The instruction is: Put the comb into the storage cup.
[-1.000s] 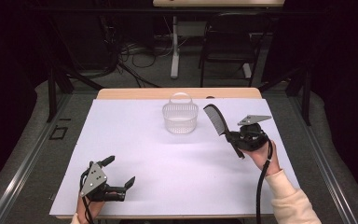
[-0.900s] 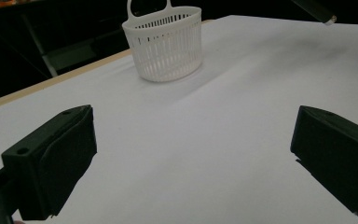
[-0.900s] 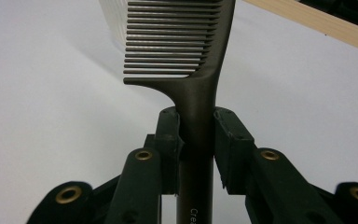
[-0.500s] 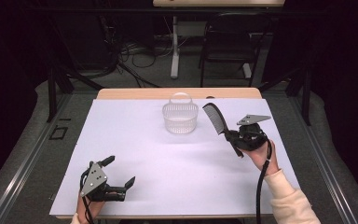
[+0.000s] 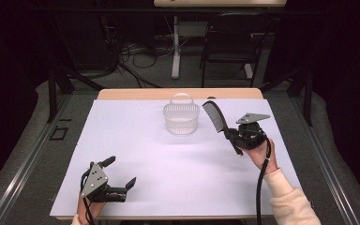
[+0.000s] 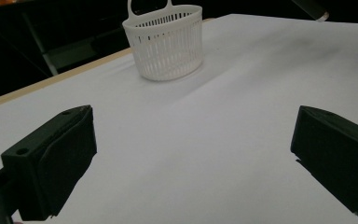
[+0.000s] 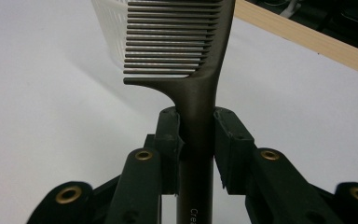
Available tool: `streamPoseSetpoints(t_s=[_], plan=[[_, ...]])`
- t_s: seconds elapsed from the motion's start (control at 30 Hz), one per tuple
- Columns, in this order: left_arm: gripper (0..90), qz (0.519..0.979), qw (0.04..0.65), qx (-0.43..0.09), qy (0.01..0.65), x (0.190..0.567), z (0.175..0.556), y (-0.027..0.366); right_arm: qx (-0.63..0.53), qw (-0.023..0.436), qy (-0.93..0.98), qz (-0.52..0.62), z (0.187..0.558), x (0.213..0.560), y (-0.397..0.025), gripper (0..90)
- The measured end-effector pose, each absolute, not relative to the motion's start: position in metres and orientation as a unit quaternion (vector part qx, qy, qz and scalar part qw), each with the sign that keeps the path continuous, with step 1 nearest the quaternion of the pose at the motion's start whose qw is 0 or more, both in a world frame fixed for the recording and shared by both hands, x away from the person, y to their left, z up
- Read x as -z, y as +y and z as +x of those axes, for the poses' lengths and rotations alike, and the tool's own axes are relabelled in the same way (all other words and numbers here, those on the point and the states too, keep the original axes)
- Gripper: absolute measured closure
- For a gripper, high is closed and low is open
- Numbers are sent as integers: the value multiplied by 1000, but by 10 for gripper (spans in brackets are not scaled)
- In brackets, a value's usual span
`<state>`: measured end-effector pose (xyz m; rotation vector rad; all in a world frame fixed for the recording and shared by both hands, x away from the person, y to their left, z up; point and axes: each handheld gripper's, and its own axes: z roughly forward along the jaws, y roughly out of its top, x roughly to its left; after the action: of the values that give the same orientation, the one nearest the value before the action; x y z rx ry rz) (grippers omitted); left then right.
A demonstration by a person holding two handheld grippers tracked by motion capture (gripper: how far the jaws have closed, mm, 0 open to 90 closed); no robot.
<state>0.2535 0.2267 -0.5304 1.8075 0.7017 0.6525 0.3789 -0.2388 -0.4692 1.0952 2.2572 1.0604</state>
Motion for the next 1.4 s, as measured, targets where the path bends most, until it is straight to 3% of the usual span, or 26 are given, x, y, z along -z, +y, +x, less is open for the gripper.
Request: streamPoseSetpoints(t_s=[1.4], plan=[[1,755,522,-270,291,531,256,225,-406,228,803,372,402,457,-219,729]])
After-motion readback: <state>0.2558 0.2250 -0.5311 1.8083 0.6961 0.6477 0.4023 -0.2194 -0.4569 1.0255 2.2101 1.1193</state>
